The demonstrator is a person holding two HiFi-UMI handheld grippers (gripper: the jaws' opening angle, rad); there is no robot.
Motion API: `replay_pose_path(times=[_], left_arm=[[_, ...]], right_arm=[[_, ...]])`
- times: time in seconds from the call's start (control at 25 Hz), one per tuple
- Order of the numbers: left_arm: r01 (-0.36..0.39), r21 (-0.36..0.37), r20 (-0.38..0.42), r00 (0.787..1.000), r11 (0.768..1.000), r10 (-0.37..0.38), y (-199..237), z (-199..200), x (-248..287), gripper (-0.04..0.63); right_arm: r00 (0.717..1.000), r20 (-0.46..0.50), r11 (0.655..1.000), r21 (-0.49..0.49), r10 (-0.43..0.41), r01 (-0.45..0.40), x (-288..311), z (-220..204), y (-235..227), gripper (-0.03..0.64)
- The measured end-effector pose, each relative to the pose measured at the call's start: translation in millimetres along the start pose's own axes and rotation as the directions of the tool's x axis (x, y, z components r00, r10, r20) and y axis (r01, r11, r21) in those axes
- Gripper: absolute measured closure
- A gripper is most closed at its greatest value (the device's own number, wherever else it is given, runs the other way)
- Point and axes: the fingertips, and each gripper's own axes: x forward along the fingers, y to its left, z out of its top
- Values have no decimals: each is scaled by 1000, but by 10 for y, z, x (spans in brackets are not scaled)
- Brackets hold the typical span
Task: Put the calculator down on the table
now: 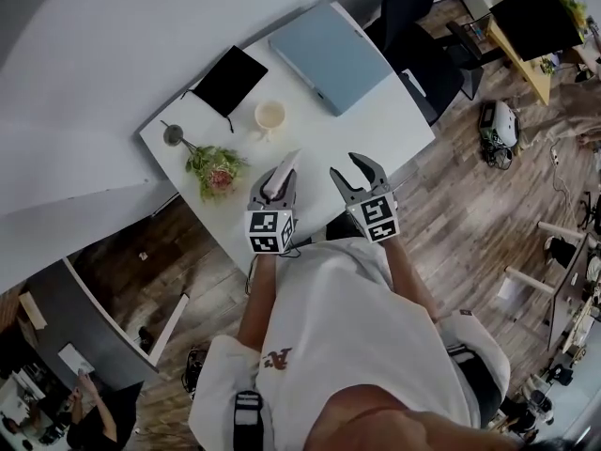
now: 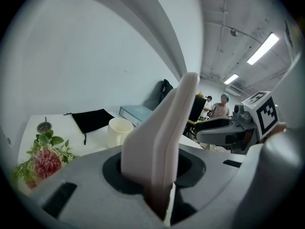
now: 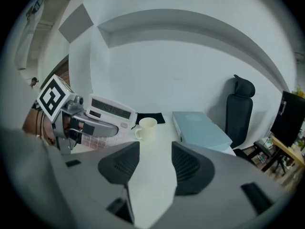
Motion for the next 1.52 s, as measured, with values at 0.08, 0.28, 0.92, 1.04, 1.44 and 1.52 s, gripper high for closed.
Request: replay_pose_path(times=[0.08, 0.28, 0.92, 1.04, 1.44, 1.52], left_arm=[[-20, -13, -17, 1000, 1000, 20, -5, -70, 21, 476], [-72, -53, -55, 996, 996, 69, -13, -256, 130, 476], [-105, -169, -165, 983, 980, 77, -54, -664, 515, 475], [-96, -198, -173, 983, 975, 62, -61, -732, 578, 474], [-66, -281, -199, 980, 958, 9, -121, -939, 734, 474], [-48, -308, -198, 980, 950, -14, -140, -969, 766, 472]], right_arm=[[1000, -7, 1000, 0, 25, -25, 22, -60, -4, 402], [995, -23, 995, -5, 98, -98, 126, -206, -35, 402], [969, -95, 973, 1, 229, -230, 428, -575, -137, 402], [964, -112, 970, 6, 242, -243, 462, -646, -107, 402], [952, -148, 963, 29, 268, -267, 497, -854, -49, 403], [950, -152, 962, 31, 271, -270, 500, -879, -45, 403]])
